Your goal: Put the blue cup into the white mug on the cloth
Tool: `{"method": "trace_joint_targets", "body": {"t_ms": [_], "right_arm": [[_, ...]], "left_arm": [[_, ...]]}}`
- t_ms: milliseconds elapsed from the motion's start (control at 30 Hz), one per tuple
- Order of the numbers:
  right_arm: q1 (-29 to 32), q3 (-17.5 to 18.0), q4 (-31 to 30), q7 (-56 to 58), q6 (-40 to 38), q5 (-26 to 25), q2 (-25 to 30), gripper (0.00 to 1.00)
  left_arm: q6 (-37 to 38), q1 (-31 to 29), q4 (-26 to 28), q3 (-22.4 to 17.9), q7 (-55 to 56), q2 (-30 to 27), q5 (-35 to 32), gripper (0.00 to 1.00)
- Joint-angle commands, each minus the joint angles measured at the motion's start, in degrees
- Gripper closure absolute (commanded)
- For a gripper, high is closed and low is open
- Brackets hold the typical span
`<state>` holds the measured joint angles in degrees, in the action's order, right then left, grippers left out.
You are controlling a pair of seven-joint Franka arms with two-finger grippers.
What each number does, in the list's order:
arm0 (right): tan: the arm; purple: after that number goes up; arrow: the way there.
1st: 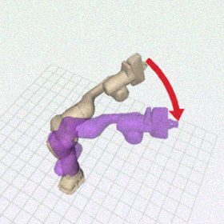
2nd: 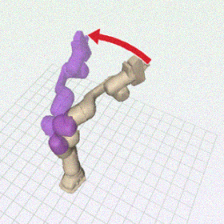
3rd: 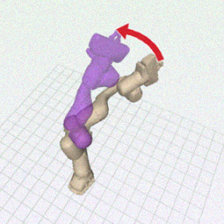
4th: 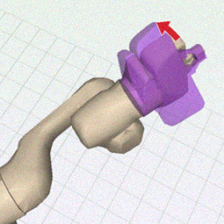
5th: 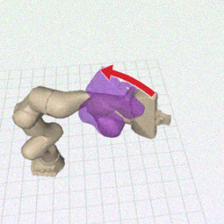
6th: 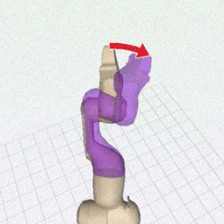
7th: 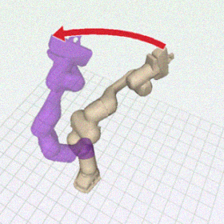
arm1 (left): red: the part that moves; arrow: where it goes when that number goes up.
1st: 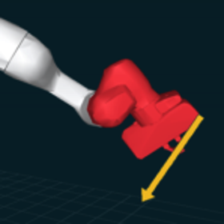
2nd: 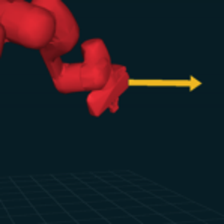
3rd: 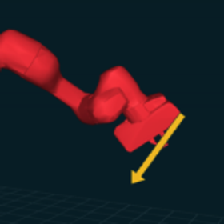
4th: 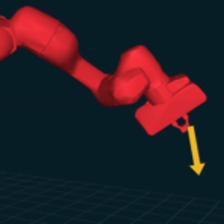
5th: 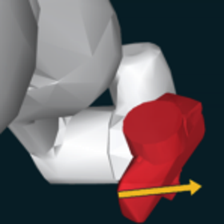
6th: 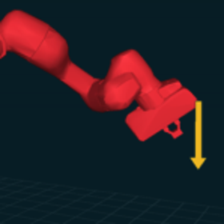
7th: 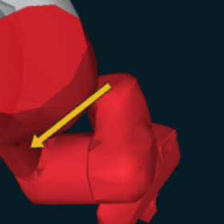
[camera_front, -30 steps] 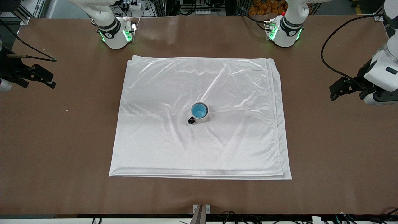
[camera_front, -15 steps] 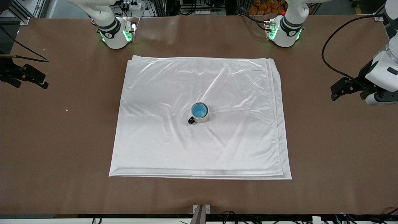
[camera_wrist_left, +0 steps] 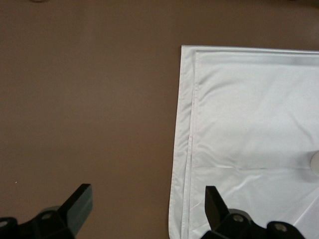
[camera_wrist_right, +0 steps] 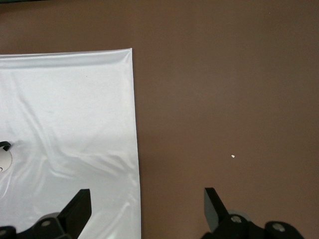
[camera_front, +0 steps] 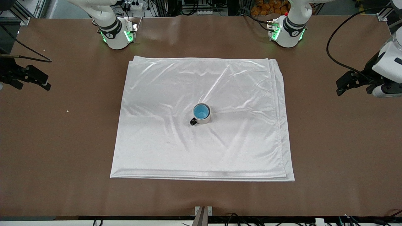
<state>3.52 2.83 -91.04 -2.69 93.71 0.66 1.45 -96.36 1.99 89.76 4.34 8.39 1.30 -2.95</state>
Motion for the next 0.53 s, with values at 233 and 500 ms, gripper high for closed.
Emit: {"method": "trace_joint_targets", "body": {"t_ms": [233,500], "right_arm": [[0.88,-0.63,-0.28,2.95,0.07,-0.13,0.66,0.0],[0.79,-1.34,-0.28,2.95,-0.1,-0.04,0.75,0.0]], "left_arm": [[0.12,-0.85,1.38,-0.03,-2.59,-1.12,0.75,0.0],[0.21,-0.85,1.47,-0.12,-1.98,-1.12,1.2,0.0]]}}
